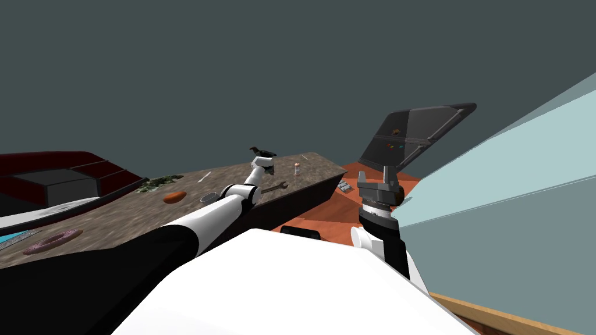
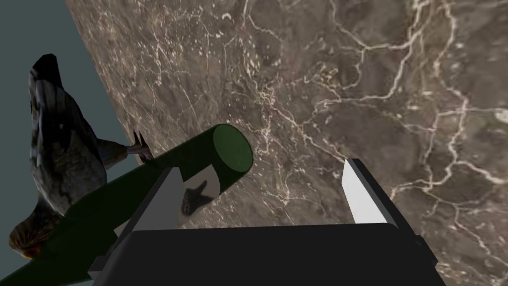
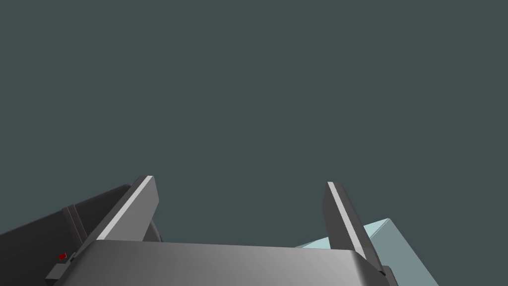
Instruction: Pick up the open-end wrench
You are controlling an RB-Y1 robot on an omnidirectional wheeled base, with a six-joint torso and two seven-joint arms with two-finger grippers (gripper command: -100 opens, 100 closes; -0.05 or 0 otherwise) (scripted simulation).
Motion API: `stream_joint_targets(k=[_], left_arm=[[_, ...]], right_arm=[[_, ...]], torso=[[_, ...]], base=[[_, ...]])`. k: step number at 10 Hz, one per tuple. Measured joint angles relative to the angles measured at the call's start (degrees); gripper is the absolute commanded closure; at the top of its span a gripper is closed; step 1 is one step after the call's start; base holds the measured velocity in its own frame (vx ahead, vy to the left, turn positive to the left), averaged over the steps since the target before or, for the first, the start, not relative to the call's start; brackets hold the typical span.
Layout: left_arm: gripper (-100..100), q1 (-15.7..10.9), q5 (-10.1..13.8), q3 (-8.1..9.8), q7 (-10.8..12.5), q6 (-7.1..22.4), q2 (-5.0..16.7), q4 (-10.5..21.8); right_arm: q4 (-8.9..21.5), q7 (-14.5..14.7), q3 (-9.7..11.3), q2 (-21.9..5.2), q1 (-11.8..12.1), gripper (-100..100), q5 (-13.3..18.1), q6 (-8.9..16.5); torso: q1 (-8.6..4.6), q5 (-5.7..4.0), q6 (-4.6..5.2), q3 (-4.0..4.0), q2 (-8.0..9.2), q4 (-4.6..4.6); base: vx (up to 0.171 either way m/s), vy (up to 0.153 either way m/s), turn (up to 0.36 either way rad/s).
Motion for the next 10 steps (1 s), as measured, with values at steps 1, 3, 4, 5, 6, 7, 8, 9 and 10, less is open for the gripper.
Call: stream_joint_targets(k=[1, 3, 4, 5, 6, 7, 8, 9, 10], left_arm=[[-100, -0.8, 0.5, -0.17, 0.2, 1.3, 0.2, 1.6], [-100, -2.7, 1.8, -0.71, 0.9, 4.1, 0.6, 5.1], [-100, -3.5, 2.7, -0.98, 1.1, 5.7, 0.9, 6.4], [-100, -4.1, 3.3, -1.13, 1.2, 6.8, 1.1, 7.8], [-100, -5.4, 4.0, -1.53, 1.6, 7.9, 1.3, 10.2], [-100, -6.7, 5.1, -1.98, 1.9, 9.2, 1.7, 12.6], [-100, -7.2, 5.7, -2.21, 2.2, 10.4, 1.8, 14.2], [-100, -7.9, 6.4, -2.51, 2.4, 11.8, 2.1, 16.1], [-100, -8.1, 7.4, -2.98, 2.9, 13.6, 2.1, 17.2]], right_arm=[[0.0, 0.0, 0.0, 0.0, 0.0, 0, 0.0, 0.0], [0.0, 0.0, 0.0, 0.0, 0.0, 0, 0.0, 0.0], [0.0, 0.0, 0.0, 0.0, 0.0, 0, 0.0, 0.0], [0.0, 0.0, 0.0, 0.0, 0.0, 0, 0.0, 0.0], [0.0, 0.0, 0.0, 0.0, 0.0, 0, 0.0, 0.0], [0.0, 0.0, 0.0, 0.0, 0.0, 0, 0.0, 0.0], [0.0, 0.0, 0.0, 0.0, 0.0, 0, 0.0, 0.0], [0.0, 0.0, 0.0, 0.0, 0.0, 0, 0.0, 0.0], [0.0, 0.0, 0.0, 0.0, 0.0, 0, 0.0, 0.0]], torso=[[0.01, 0.01, 0.00, 0.00, 0.00, 0.00], [0.03, 0.01, 0.00, 0.00, 0.00, 0.00], [0.05, 0.01, -0.01, 0.01, 0.01, 0.00], [0.05, 0.02, 0.00, 0.00, 0.01, 0.00], [0.05, 0.01, 0.00, 0.01, 0.02, 0.00], [0.07, 0.02, -0.01, 0.03, 0.05, 0.01], [0.07, 0.02, -0.01, 0.02, 0.04, 0.00], [0.08, 0.02, -0.01, 0.02, 0.03, 0.00], [0.10, 0.03, -0.01, 0.03, 0.05, 0.01]], base=[[-0.018, -0.003, 0.025], [-0.018, 0.001, 0.014], [-0.018, 0.003, 0.010], [-0.023, 0.004, 0.019], [-0.033, 0.010, 0.030], [-0.025, 0.009, 0.012], [-0.023, 0.009, 0.017], [-0.030, 0.016, 0.028], [-0.025, 0.011, 0.006]])
